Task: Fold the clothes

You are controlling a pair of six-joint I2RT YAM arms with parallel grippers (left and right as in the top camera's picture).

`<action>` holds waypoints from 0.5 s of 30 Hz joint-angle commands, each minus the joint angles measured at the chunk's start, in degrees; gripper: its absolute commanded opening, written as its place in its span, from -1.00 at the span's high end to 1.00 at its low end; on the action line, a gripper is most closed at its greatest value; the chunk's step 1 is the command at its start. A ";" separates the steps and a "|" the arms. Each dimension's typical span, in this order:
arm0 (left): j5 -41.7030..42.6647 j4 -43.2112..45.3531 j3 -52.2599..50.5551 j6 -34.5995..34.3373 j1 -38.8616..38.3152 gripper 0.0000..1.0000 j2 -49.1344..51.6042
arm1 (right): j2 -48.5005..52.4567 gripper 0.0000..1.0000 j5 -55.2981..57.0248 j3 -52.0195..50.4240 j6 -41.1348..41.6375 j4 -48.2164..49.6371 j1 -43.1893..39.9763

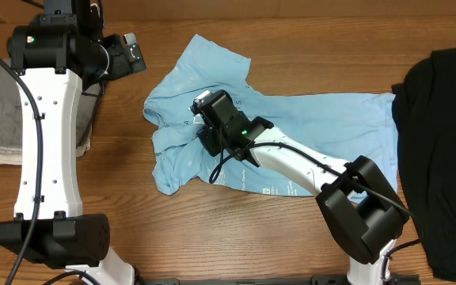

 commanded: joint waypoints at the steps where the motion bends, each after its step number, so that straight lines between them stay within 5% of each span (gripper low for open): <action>1: 0.17 -0.04 0.74 1.25 0.31 -1.00 -0.39 | -1.79 0.80 -3.21 1.36 0.26 0.37 0.44; 10: 0.17 -0.04 0.74 1.25 0.31 -0.99 -0.39 | -1.79 0.78 -3.30 1.38 0.26 0.39 0.42; 12: 0.20 -0.02 0.74 1.25 0.31 -1.00 -0.39 | -1.79 0.57 -5.22 1.38 0.26 0.39 0.42; 15: 0.17 -0.04 0.74 1.25 0.31 -1.00 -0.39 | -1.79 0.55 -6.25 1.38 0.26 0.39 0.42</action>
